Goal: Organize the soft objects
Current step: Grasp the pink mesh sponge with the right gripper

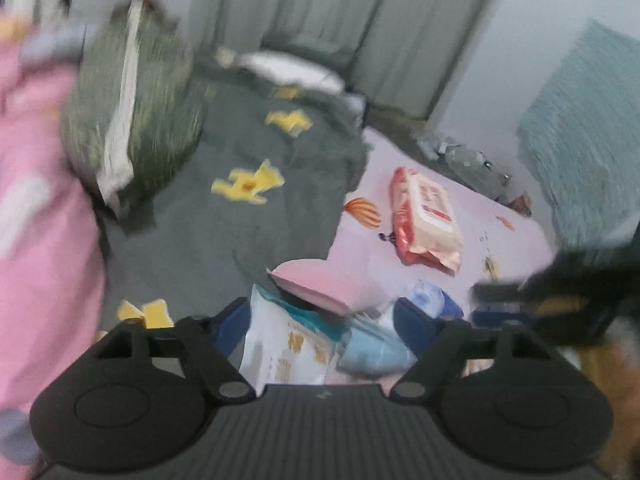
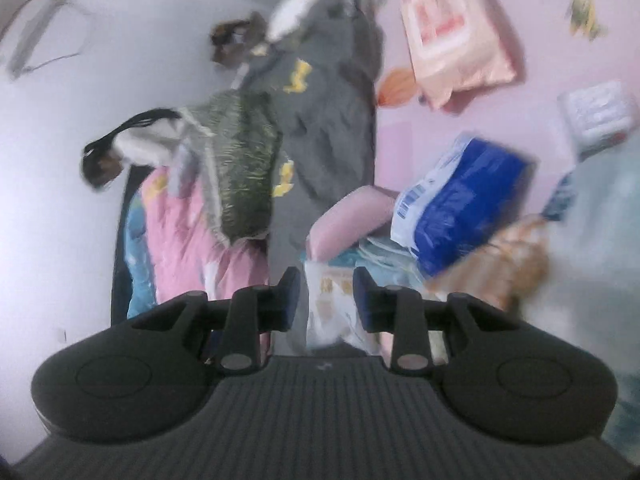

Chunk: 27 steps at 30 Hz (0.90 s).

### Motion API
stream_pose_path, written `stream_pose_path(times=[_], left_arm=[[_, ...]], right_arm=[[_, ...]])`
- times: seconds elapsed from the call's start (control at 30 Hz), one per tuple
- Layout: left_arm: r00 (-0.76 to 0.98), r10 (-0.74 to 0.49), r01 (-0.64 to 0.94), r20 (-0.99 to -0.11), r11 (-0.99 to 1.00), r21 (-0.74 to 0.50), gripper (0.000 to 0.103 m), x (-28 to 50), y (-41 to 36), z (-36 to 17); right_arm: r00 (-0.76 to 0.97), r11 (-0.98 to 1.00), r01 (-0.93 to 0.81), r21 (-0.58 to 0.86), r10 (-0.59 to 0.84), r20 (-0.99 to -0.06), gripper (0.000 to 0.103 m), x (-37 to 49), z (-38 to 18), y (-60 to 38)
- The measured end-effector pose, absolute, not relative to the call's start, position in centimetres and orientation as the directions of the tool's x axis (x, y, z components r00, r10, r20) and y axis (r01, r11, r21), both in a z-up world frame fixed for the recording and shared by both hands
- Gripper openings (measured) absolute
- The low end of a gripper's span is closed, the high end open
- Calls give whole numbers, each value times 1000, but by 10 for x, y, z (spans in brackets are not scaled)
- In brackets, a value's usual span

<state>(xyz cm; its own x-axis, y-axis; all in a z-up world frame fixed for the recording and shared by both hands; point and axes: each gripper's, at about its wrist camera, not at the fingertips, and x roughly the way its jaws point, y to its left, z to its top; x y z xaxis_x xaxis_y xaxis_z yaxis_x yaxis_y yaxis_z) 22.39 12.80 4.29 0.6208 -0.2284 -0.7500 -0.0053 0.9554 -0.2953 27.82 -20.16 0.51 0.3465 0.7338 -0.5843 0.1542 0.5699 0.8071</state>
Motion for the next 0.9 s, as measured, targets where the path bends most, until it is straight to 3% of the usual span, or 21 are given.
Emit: stream_pose_path(times=[0.1, 0.43, 0.57, 0.9], left_arm=[[556, -254, -48, -792, 941, -336, 68, 265, 136, 24], [424, -307, -137, -852, 908, -395, 68, 339, 137, -23], [386, -340, -152, -858, 893, -423, 67, 347, 138, -34], [421, -398, -158, -815, 853, -498, 43, 330, 139, -33]], right_arm=[[284, 599, 205, 774, 720, -633, 29, 318, -24, -172], [184, 635, 335, 696, 681, -709, 31, 391, -90, -134], [187, 627, 341, 701, 685, -704, 42, 399, -87, -134], [191, 660, 295, 691, 668, -719, 41, 397, -92, -131]])
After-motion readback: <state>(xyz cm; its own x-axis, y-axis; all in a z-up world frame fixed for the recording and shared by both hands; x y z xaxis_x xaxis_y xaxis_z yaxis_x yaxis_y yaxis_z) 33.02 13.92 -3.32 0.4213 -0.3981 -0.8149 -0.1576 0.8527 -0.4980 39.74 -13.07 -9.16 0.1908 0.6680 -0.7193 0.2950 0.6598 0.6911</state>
